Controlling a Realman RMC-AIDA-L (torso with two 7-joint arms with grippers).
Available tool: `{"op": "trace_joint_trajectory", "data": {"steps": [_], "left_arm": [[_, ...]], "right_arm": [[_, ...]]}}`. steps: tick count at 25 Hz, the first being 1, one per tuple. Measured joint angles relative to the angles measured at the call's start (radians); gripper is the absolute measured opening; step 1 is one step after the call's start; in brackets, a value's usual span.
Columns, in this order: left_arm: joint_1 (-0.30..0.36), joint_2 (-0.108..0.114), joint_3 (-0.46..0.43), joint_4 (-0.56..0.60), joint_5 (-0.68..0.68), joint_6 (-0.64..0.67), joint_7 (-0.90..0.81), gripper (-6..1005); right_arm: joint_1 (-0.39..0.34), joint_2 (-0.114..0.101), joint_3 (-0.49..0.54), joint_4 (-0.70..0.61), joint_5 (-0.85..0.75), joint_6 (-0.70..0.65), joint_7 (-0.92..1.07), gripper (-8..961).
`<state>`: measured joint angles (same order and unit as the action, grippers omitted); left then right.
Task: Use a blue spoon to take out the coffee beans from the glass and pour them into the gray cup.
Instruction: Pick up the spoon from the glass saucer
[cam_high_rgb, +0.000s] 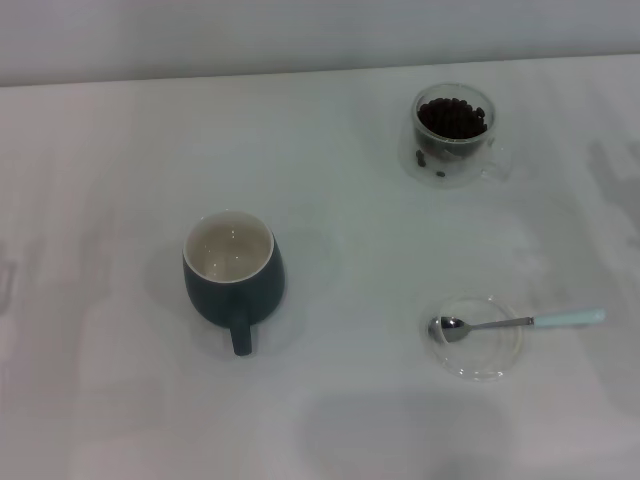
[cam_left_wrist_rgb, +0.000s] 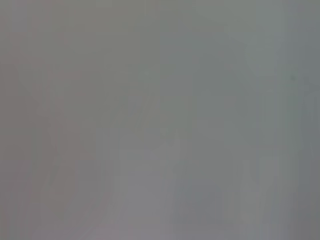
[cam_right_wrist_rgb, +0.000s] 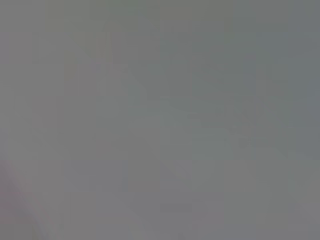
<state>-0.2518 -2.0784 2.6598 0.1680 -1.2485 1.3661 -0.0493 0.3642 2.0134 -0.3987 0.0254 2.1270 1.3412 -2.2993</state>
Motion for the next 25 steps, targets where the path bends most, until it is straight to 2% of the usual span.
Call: {"op": "trace_joint_trajectory", "data": {"steps": [6, 14, 25], "left_arm": [[-0.009, 0.000, 0.000, -0.006, -0.004, 0.005, 0.000, 679], [-0.012, 0.000, 0.000, -0.005, -0.060, 0.005, 0.000, 679], [-0.040, 0.000, 0.000, -0.018, -0.077, 0.001, 0.000, 680]], "right_arm": [[-0.016, -0.001, -0.013, 0.045, -0.006, 0.021, 0.001, 725], [-0.049, -0.003, -0.093, 0.062, -0.007, 0.033, 0.040, 725], [-0.165, -0.010, -0.144, 0.138, -0.029, 0.148, 0.056, 724]]}}
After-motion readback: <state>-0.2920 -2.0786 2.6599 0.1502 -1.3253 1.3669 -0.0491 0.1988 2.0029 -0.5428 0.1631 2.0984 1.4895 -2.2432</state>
